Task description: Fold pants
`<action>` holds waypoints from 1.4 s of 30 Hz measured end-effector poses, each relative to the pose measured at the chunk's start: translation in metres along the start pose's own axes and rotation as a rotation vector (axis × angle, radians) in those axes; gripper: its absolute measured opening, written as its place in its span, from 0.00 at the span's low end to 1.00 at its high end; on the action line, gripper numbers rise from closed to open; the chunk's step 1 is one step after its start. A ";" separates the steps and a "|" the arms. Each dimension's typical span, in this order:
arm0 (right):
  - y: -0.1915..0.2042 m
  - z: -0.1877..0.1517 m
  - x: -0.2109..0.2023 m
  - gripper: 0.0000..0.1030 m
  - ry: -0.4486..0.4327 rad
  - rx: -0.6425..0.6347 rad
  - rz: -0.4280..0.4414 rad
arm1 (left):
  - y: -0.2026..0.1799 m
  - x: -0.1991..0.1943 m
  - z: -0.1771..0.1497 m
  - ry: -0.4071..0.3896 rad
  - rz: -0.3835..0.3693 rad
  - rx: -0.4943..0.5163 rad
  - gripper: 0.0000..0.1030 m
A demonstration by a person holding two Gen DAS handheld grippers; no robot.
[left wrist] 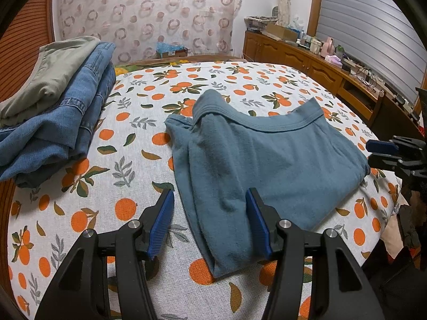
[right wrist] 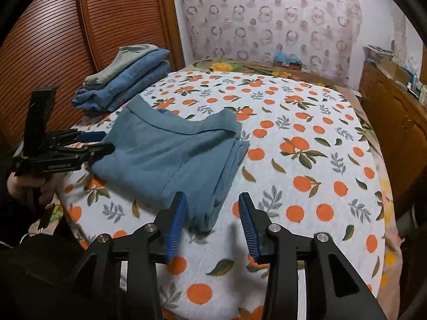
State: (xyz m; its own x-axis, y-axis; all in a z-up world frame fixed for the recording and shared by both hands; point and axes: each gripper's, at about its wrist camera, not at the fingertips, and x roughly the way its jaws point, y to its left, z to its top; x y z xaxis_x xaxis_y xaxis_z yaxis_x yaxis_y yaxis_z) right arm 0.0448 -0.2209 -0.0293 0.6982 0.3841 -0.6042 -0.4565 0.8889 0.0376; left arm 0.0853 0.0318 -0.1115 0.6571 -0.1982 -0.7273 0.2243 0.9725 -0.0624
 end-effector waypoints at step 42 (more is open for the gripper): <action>-0.006 0.042 0.077 0.51 0.061 0.026 -0.063 | 0.014 0.014 0.048 0.004 -0.035 -0.018 0.55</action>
State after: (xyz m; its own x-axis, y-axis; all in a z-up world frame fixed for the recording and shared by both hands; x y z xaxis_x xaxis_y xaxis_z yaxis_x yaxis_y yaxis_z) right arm 0.1239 -0.1860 -0.0425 0.6898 0.3118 -0.6534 -0.3975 0.9174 0.0182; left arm 0.1323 0.0366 -0.0893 0.6464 -0.2315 -0.7271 0.2342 0.9671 -0.0996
